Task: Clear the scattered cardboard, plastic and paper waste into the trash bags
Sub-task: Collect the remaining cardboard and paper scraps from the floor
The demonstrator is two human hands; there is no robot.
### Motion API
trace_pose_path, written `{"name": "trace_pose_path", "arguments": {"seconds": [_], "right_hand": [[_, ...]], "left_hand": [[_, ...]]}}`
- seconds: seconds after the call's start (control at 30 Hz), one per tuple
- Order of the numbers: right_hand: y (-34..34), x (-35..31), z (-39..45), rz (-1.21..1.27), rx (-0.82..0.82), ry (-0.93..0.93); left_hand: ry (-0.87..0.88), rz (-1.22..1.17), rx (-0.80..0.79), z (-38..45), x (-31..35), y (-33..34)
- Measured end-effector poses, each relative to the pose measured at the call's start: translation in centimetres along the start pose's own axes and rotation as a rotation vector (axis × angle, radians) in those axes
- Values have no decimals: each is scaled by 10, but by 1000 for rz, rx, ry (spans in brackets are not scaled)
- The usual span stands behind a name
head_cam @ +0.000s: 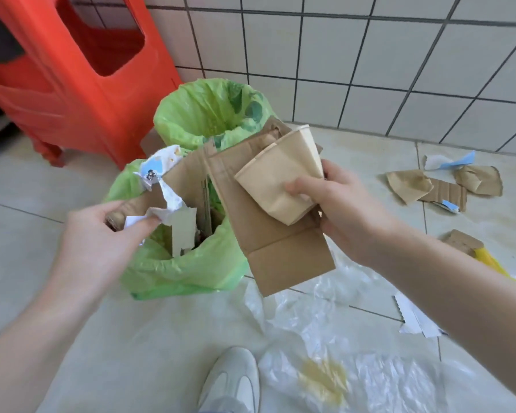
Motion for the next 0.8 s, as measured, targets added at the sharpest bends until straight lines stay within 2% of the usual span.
{"name": "trace_pose_path", "arguments": {"seconds": [0.03,0.2,0.37,0.63,0.8], "right_hand": [[47,4,17,-23,-43,33],[59,-9,28,112,39,-17],[67,-18,40,145,79,-79],[92,-16,51,226,57,-166],[106,-4,52,41,83,-259]], "left_hand": [[-16,59,79,9,-18,-34],[173,449,180,5,-3,-36],[380,698,124,19,-7,-27],[281,603,-19,38,-9,7],[184,592,-229,41,-17,25]]}}
Point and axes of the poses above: each hand's wrist, its own z-axis towards the middle knuckle, its own y-axis out of the palm, x = y × z, the point moved 4 cm from there along z, towards the middle knuckle, and after that the axes turned 4 degrees about z, right-handed, at the moved point
